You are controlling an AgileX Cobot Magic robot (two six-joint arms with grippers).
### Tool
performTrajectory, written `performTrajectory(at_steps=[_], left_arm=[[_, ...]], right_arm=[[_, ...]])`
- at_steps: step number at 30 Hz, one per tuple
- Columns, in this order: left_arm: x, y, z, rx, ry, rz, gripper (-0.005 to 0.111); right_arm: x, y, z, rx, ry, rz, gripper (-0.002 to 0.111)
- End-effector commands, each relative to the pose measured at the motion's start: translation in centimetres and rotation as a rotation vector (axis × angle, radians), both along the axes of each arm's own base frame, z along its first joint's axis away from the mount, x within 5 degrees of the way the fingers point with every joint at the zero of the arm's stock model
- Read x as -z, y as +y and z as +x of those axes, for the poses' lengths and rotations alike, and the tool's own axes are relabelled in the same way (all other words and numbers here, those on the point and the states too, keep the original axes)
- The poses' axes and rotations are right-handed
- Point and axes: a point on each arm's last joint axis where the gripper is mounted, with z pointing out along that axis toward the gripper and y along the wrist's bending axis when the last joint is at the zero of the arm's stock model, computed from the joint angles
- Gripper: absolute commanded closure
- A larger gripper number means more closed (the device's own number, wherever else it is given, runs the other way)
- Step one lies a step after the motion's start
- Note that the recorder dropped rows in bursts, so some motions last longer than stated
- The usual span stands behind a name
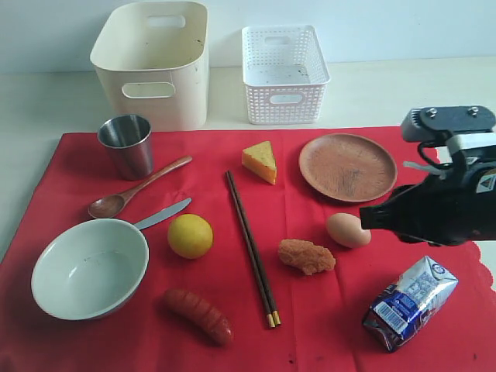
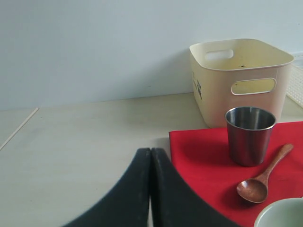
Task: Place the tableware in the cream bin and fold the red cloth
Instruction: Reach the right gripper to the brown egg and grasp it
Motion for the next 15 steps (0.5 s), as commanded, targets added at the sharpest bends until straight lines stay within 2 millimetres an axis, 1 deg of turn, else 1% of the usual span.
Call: performTrajectory(at_steps=[1, 5, 7, 11, 15], left_arm=[[-0.1, 0.0, 0.0, 0.006, -0.008, -0.007, 0.106], [-0.1, 0.0, 0.0, 0.006, -0.008, -0.007, 0.106], [-0.1, 0.0, 0.0, 0.006, -0.008, -0.007, 0.106], [-0.1, 0.0, 0.0, 0.006, -0.008, -0.007, 0.106], [-0.1, 0.0, 0.0, 0.006, -0.008, -0.007, 0.106]], right_arm=[[0.7, 1.5, 0.5, -0.094, -0.067, -0.036, 0.056], [1.8, 2.2, 1.5, -0.118, -0.051, -0.072, 0.046], [2.5, 2.7, 2.2, -0.128, -0.040, -0.088, 0.044], [3.8, 3.5, 3.4, -0.155, -0.012, -0.124, 0.044], [4.9, 3.8, 3.9, -0.165, 0.014, -0.147, 0.045]])
